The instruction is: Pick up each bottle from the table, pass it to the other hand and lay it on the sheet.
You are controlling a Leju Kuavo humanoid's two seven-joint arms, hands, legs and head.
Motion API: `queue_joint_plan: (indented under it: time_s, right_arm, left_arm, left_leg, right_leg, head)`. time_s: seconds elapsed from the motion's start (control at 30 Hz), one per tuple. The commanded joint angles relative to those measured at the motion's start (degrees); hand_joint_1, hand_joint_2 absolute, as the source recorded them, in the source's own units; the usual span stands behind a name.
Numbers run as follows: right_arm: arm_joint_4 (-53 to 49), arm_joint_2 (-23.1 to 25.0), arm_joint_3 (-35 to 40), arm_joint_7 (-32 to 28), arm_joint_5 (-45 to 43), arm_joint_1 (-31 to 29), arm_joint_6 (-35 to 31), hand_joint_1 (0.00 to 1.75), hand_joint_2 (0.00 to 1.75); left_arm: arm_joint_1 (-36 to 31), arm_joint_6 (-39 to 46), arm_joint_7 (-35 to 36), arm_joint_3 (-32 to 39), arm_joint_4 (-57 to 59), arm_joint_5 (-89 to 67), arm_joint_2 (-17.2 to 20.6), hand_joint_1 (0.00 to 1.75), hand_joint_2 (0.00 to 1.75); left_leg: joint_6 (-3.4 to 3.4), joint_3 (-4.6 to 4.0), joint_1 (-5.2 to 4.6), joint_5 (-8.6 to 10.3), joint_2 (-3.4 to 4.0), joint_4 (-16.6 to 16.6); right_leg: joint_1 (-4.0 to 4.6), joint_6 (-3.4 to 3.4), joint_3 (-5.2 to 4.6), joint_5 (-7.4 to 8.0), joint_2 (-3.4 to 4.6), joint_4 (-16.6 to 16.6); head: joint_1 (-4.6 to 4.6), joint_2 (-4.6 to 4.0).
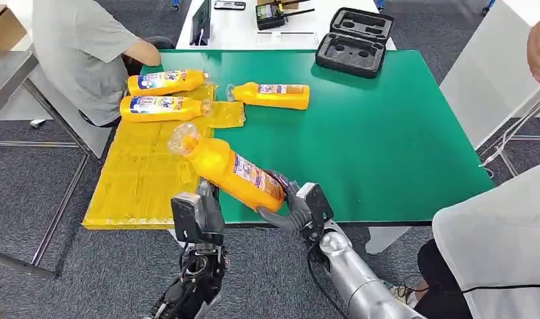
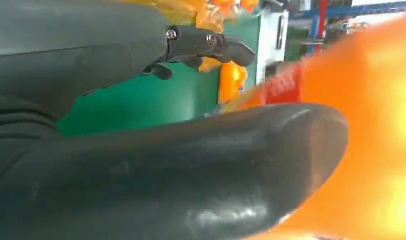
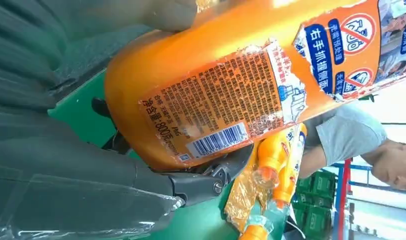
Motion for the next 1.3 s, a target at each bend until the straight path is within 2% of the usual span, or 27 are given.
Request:
queue_joint_plan:
  time_s: [0.03,0.27,0.43,0.53,0.83,1.1,1.17,1.2,1.3]
  right_arm:
    - [0.9,-0.5,-1.1,0.1,-1.6,-0.7,0.6,1.75,1.75]
    - [2.2,-0.2,-1.7,0.1,-1.2,-1.1,2.3,1.75,1.75]
    - [5.4,-0.1,-4.4,0.1,-4.2,-2.4,5.8,1.75,1.75]
    - [7.5,0.0,-5.2,0.1,-5.6,-4.0,8.6,1.75,1.75]
    - [9.6,0.9,-5.4,0.1,-5.6,-5.9,9.3,1.75,1.75]
    - [9.6,0.9,-4.5,0.1,-4.6,-6.5,8.9,1.75,1.75]
    - [8.7,0.9,-3.3,0.1,-3.2,-6.4,8.2,1.75,1.75]
    - [7.9,1.0,-2.8,0.1,-2.1,-6.0,7.4,1.75,1.75]
    - [6.9,1.2,-1.9,0.1,-1.2,-5.2,5.8,1.75,1.75]
  left_arm:
    - [0.2,-5.9,0.1,6.6,1.4,1.6,-1.9,0.0,0.0]
    - [2.9,-4.2,0.1,5.2,-5.7,-2.3,-1.5,0.0,0.0]
    - [5.4,3.5,0.1,-2.5,-14.6,-6.5,1.4,0.0,0.0]
    - [6.0,4.1,0.1,-5.4,-16.7,-6.7,2.1,0.0,0.0]
    - [6.2,0.7,0.1,-6.2,-12.6,-5.4,1.0,0.0,0.0]
    - [5.5,2.5,0.1,-7.6,-10.0,-5.7,1.2,0.0,0.0]
    - [4.4,5.3,0.1,-8.1,-6.4,-6.7,1.2,0.0,0.0]
    - [1.9,9.9,0.1,-13.6,-3.9,-1.3,3.0,0.0,0.0]
    - [1.7,6.7,0.1,-8.7,-1.8,-3.5,1.2,0.0,0.0]
  left_leg:
    - [-0.15,0.29,0.12,-0.17,0.11,0.0]
    - [-0.1,0.19,0.09,-0.13,0.09,0.0]
    - [-0.1,0.2,0.08,-0.13,0.07,0.0]
    - [-0.06,0.12,0.02,-0.06,0.02,0.0]
    - [-0.11,0.24,0.05,-0.1,0.11,0.0]
    - [-0.06,0.16,0.02,-0.05,0.03,-0.1]
    - [-0.08,0.21,0.03,-0.08,0.09,-0.1]
    - [-0.1,0.28,0.05,-0.11,0.09,0.0]
    - [-0.1,0.22,0.04,-0.07,0.03,0.0]
  right_leg:
    - [0.13,-0.16,0.3,-0.11,0.09,0.0]
    - [0.1,-0.11,0.19,-0.08,0.07,0.0]
    - [0.08,-0.1,0.2,-0.09,0.05,0.0]
    - [0.02,-0.06,0.12,-0.05,0.02,0.0]
    - [0.06,-0.11,0.23,-0.06,0.1,0.0]
    - [0.02,-0.06,0.15,-0.04,0.03,0.0]
    - [0.03,-0.08,0.2,-0.05,0.08,-0.1]
    - [0.06,-0.11,0.28,-0.07,0.07,-0.1]
    - [0.05,-0.1,0.22,-0.05,0.02,-0.1]
  head:
    - [0.0,0.0]
    - [-0.02,0.0]
    - [-0.02,0.0]
    - [-0.02,0.0]
    - [-0.04,0.0]
    - [0.0,0.0]
    - [-0.02,0.0]
    - [-0.02,0.0]
    - [0.0,0.0]
